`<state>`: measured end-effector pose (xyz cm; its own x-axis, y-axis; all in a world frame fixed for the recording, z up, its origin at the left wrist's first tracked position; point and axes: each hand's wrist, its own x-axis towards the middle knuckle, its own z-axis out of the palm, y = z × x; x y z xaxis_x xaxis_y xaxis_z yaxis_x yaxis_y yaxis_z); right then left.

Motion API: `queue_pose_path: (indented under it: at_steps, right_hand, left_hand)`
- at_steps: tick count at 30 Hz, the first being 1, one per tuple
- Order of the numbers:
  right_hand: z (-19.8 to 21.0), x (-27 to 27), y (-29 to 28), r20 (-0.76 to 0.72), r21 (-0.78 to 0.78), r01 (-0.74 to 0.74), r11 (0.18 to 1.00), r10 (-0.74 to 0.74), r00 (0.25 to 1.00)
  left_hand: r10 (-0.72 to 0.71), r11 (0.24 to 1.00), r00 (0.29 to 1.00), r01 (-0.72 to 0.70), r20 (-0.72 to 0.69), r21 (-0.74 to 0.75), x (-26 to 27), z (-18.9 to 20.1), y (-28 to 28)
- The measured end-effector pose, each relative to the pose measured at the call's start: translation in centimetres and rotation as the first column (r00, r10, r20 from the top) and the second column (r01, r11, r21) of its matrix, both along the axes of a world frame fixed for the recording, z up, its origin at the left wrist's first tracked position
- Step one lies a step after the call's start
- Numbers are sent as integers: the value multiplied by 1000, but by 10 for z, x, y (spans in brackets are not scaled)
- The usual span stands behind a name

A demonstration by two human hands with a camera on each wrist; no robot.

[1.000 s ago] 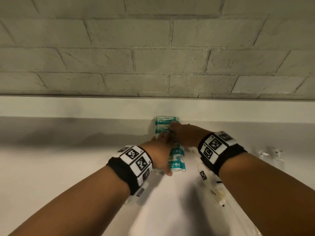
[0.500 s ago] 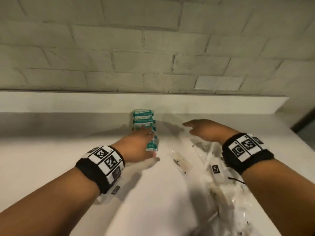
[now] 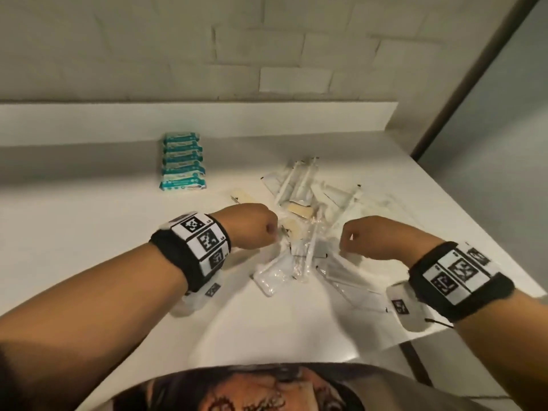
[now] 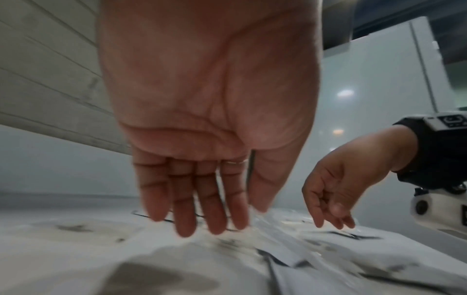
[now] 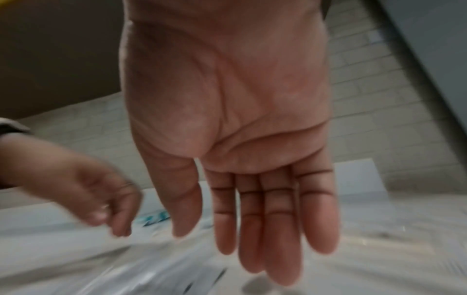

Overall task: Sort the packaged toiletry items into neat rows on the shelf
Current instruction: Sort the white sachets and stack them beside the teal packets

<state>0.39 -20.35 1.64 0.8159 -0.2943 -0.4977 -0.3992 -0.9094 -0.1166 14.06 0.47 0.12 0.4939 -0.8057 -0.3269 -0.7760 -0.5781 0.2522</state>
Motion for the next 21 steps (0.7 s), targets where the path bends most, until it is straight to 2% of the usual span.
queue_pose_path:
  at_steps: [3, 6, 10, 13, 15, 19, 21]
  right_hand:
    - [-17, -20, 1, -104, -28, -102, 994, 99, 990]
    - [-27, -24, -8, -91, 3, -206, 979, 206, 974]
    - [-31, -14, -40, 16, -68, -169, 983, 171, 985]
    - [-33, -17, -62, 254, -192, -56, 980, 104, 962]
    - [-33, -21, -61, 341, -196, -64, 978, 129, 931]
    - [-38, -28, -40, 209, -61, -291, 955, 298, 932]
    - [-42, -30, -38, 202, -52, -338, 940, 342, 918]
  left_hand:
    - [23, 990, 998, -30, 54, 138, -20, -5, -10]
    - [72, 970, 997, -77, 29, 232, -37, -13, -16]
    - [196, 958, 981, -192, 4, 215, -46, -19, -25]
    - [255, 941, 967, -240, -32, 239, -50, -18, -27]
    - [272, 928, 962, -253, -32, 273, -52, -20, -27]
    - [382, 897, 923, -359, -44, 258, -50, -21, -20]
    - [455, 873, 890, -442, -19, 208, -48, -18, -18]
